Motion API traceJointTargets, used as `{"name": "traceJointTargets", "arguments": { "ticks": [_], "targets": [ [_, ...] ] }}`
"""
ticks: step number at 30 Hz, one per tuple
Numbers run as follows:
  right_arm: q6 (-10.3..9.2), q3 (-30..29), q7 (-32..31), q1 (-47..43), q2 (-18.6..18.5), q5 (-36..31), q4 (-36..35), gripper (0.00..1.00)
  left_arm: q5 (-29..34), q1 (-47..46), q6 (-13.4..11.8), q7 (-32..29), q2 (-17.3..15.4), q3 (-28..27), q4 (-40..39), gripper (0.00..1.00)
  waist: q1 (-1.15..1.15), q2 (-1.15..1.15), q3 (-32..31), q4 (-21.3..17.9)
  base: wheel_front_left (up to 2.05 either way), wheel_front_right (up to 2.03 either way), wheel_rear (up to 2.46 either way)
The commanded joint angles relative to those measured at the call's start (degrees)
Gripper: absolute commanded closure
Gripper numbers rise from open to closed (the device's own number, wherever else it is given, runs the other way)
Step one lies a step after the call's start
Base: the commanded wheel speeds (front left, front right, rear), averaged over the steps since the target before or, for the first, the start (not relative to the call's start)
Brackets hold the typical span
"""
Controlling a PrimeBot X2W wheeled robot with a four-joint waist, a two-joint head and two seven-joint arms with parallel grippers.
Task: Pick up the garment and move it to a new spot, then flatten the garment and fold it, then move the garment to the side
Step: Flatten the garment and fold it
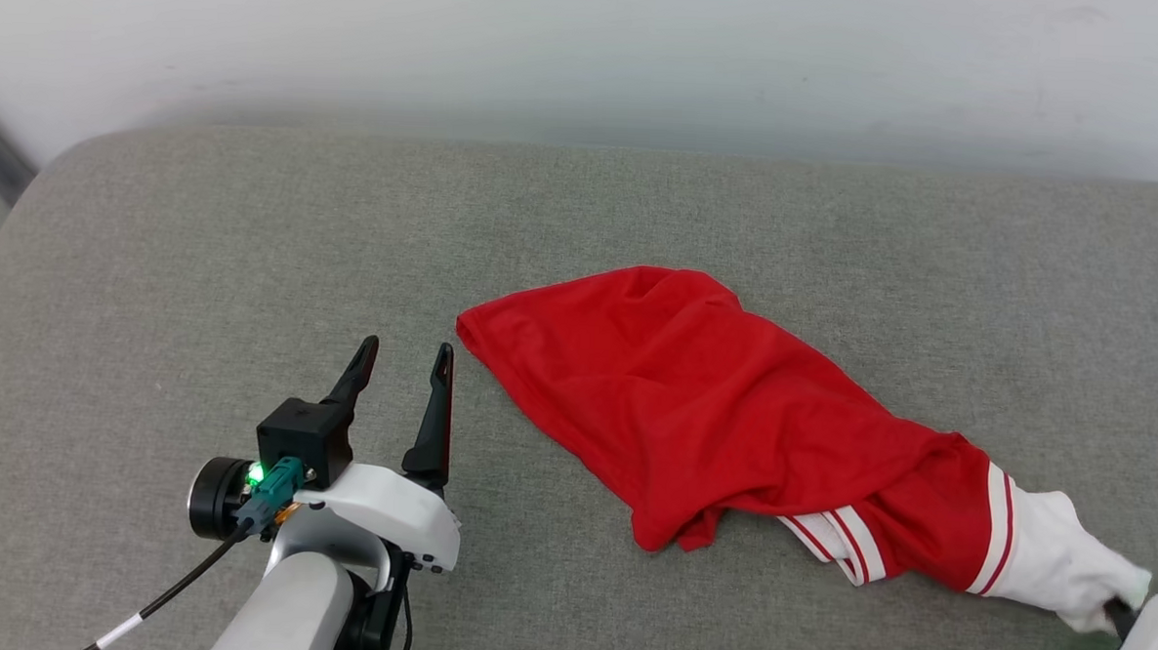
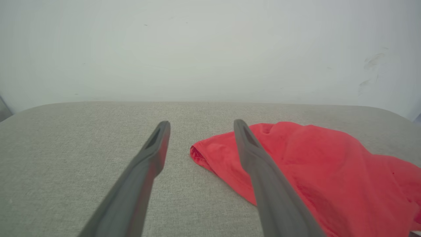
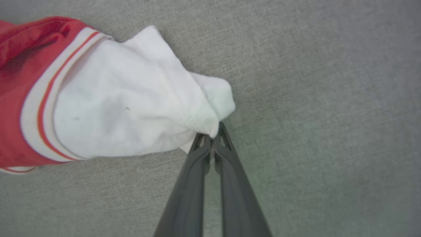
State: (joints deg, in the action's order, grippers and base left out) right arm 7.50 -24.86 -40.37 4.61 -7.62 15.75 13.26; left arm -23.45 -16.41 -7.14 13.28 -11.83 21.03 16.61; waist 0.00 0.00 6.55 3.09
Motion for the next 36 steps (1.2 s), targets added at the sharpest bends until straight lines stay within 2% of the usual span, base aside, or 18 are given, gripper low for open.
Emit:
{"name": "traceJointTargets", "arguments": {
  "ticks": [1,5,10,16,27,31,36],
  "targets": [
    [-0.02,0.9,2.3,0.7,-0.4,0.7,0.1,0.00,-0.2,0.5,-0.3,-0.1,-0.1,0.1,-0.2,0.00,0.00,0.00,0.0,0.0,0.00,0.00,0.00],
    [-0.02,4.2,12.6,1.3,-2.5,0.8,-1.2,0.00,-0.5,1.1,-0.3,-0.3,-0.6,0.0,0.0,0.00,0.00,0.00,-0.9,0.1,0.00,0.00,0.00],
    [-0.02,8.5,24.3,-1.1,-4.6,-2.3,-5.0,0.00,-0.9,2.3,-1.0,-0.7,-1.1,-0.3,-0.1,0.00,0.00,0.00,-2.6,0.3,0.00,0.00,0.00],
    [-0.02,11.7,32.5,-3.7,-3.1,-4.5,-9.3,0.00,-1.8,4.2,-1.7,-0.9,-1.6,-0.9,0.3,0.00,0.00,0.00,-5.3,0.1,0.00,0.00,0.00],
    [-0.03,20.0,39.8,-7.9,1.7,-6.3,-14.8,0.00,-2.3,7.7,-2.5,-2.9,-2.7,-0.2,-0.4,0.00,0.00,0.00,-7.3,-0.6,0.00,0.00,0.00],
    [-0.03,21.5,40.4,-9.5,3.0,-6.7,-16.1,0.00,-2.3,7.8,-2.0,-4.5,-3.1,0.6,-1.0,0.00,0.00,0.00,-7.2,-1.0,0.00,0.00,0.00],
    [-0.02,22.5,40.3,-9.8,3.7,-6.5,-17.8,0.00,-1.4,3.7,-0.7,-8.5,-3.1,2.9,-1.2,0.00,0.00,0.00,-5.0,-2.5,0.00,0.00,0.00]
  ]
}}
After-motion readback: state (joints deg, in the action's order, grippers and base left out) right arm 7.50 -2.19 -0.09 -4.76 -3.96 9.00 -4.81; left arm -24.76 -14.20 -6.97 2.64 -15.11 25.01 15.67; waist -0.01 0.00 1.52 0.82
